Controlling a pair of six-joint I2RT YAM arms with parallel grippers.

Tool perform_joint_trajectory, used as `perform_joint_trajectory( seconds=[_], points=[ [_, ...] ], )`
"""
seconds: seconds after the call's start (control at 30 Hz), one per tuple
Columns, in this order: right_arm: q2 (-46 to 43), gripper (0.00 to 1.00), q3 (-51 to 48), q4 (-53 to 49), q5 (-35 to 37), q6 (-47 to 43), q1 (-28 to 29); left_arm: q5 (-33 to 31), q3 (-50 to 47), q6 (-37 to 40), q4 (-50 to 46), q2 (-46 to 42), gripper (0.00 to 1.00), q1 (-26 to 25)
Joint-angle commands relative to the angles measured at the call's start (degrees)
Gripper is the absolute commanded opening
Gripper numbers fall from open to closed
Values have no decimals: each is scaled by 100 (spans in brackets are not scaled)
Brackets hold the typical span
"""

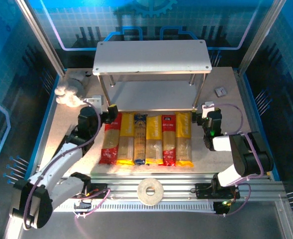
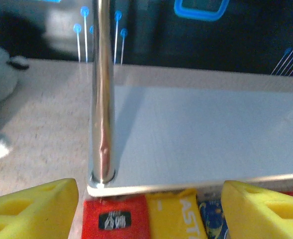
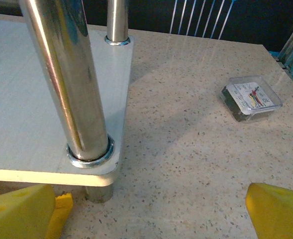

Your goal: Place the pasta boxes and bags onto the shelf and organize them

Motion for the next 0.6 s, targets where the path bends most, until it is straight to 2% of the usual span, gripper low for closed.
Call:
perform_joint_trajectory(
  seconds=[0.0, 0.07, 0.13, 0.2, 0.27, 0.4, 0.5, 0.57],
  points=[
    [-474, 100, 477, -952, -41, 95, -66, -325, 245, -303, -1040, -253, 77, -40],
    [-987, 97, 1058, -2231, -201, 85, -47, -307, 307, -310, -1171, -396, 77, -49],
    [-1474, 98, 1347, -2752, -315, 205, 124, -335, 384, -352, -1312, -512, 78, -50],
    [-1872, 99, 1843, -4010, 236, 433, 435, -438, 506, -457, -1537, -589, 78, -58],
    [-2059, 100, 2399, -5347, 452, 903, 550, -481, 629, -557, -1755, -630, 78, -58],
    [-2011, 100, 3223, -7719, 29, 1789, 716, -522, 869, -549, -2253, -542, 85, -66],
    [-1992, 100, 3217, -8628, 66, 2287, 1229, -437, 954, -650, -2499, -398, 85, -67],
    [-2060, 100, 3034, -8866, 158, 2648, 1651, -378, 916, -740, -2547, -358, 84, -66]
  ],
)
